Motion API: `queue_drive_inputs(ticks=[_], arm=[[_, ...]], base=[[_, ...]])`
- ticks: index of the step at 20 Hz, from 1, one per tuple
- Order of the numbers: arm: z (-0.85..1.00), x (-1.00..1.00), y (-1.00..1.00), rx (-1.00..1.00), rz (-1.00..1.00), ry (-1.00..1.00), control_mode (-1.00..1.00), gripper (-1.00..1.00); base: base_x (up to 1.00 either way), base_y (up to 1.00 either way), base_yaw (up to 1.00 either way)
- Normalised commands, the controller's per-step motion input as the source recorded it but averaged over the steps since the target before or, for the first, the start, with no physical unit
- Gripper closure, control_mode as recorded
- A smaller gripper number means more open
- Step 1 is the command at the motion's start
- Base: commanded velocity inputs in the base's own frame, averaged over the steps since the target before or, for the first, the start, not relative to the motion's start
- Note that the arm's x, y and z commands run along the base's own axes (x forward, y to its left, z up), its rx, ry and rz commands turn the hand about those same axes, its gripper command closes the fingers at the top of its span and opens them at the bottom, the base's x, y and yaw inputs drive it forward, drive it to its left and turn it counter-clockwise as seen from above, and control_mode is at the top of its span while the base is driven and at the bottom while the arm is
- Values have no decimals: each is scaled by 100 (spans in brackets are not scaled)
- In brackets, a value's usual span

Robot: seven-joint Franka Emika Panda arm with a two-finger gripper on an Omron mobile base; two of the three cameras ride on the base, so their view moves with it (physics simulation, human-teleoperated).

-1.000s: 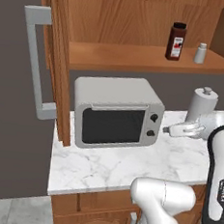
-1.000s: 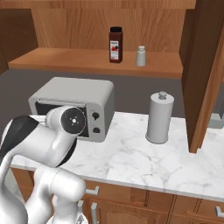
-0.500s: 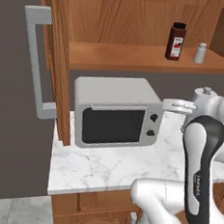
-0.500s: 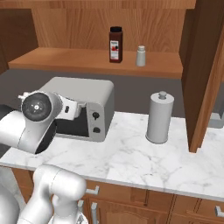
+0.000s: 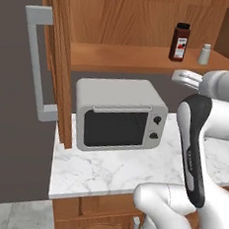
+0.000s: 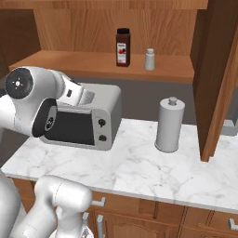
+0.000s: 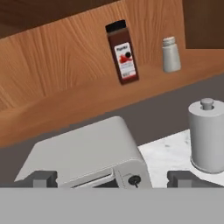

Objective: Collect the paprika, ketchup, and shaker from the cabinet and place them next to the stove.

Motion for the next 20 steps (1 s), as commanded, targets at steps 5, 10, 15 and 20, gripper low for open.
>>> queue_drive_inputs(ticks=[5,10,15,20], arm=[[68,21,-33,-3,-11,-10,-100,-100],[43,11,-26,-3,-4,-12,-100,-100],[11,4,-5,-1,0,-13,-100,-100],[0,0,0,0,0,-13,-100,-100]], base=[[0,0,0],[0,0,0],[0,0,0],[0,0,0]])
